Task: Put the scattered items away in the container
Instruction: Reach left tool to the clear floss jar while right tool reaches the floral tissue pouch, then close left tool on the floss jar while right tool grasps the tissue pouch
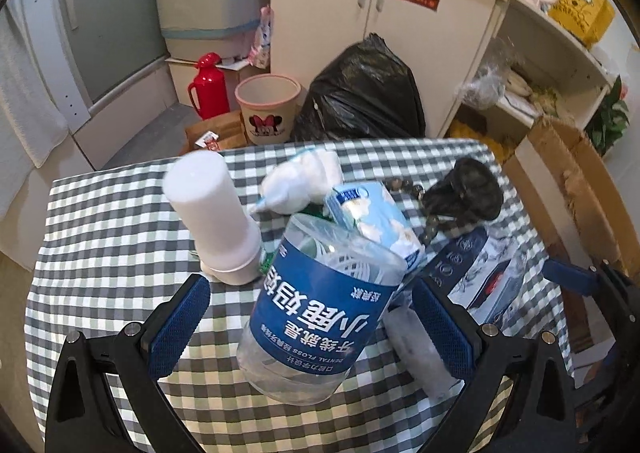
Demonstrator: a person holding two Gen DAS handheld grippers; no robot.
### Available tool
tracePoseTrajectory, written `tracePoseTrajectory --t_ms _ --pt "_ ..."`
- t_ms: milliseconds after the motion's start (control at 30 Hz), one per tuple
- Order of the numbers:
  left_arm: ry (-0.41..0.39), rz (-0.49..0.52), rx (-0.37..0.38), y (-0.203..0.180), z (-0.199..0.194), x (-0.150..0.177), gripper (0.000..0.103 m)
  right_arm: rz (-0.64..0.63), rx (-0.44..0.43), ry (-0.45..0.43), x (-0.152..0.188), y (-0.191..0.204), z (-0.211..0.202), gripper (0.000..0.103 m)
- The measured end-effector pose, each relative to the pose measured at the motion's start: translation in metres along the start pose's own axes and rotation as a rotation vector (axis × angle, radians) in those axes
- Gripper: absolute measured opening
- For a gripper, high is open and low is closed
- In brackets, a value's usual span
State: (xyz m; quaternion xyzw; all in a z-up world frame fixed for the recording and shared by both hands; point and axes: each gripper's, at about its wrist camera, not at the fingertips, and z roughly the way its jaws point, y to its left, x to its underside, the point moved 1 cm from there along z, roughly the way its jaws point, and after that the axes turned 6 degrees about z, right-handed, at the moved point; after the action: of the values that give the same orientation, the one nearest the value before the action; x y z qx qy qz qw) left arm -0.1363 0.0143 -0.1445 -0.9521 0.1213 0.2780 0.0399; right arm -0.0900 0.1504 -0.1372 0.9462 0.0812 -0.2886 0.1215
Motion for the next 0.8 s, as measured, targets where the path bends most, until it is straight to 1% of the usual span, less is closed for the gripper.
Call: tracePoseTrajectory --t_ms 167,367,467,600,633,700,733,800 --pt "0.037 0.054 -0.011 -0.006 0.010 0.004 0.103 -0.012 -0.020 0.026 0.004 0.001 0.009 0.097" --pt "0.053 0.087 -0.007 -0.005 0.017 0.006 0.103 -0.040 -0.046 0.066 0.009 0.004 0.020 0.097" --pt "0.064 0.089 -0.004 -0.002 0.020 0.006 0.101 -0.033 -0.067 0.081 0.010 0.002 0.027 0.097" --pt "0.090 0.065 0.004 0.007 0.027 0.006 0.088 -0.028 -0.067 0.086 0.010 0.001 0.033 0.097" --pt "0.093 0.062 0.009 0.008 0.028 0.007 0.087 -0.034 -0.062 0.089 0.011 0.002 0.035 0.097" --pt "0.099 0.061 0.011 0.008 0.030 0.008 0.078 -0.043 -0.058 0.101 0.012 0.004 0.040 0.102" --pt "0.101 0.062 0.015 0.006 0.031 0.008 0.075 -0.044 -0.058 0.104 0.012 0.005 0.042 0.102" --pt "0.105 0.064 0.026 0.004 0.033 0.009 0.067 -0.048 -0.051 0.108 0.012 0.006 0.044 0.103"
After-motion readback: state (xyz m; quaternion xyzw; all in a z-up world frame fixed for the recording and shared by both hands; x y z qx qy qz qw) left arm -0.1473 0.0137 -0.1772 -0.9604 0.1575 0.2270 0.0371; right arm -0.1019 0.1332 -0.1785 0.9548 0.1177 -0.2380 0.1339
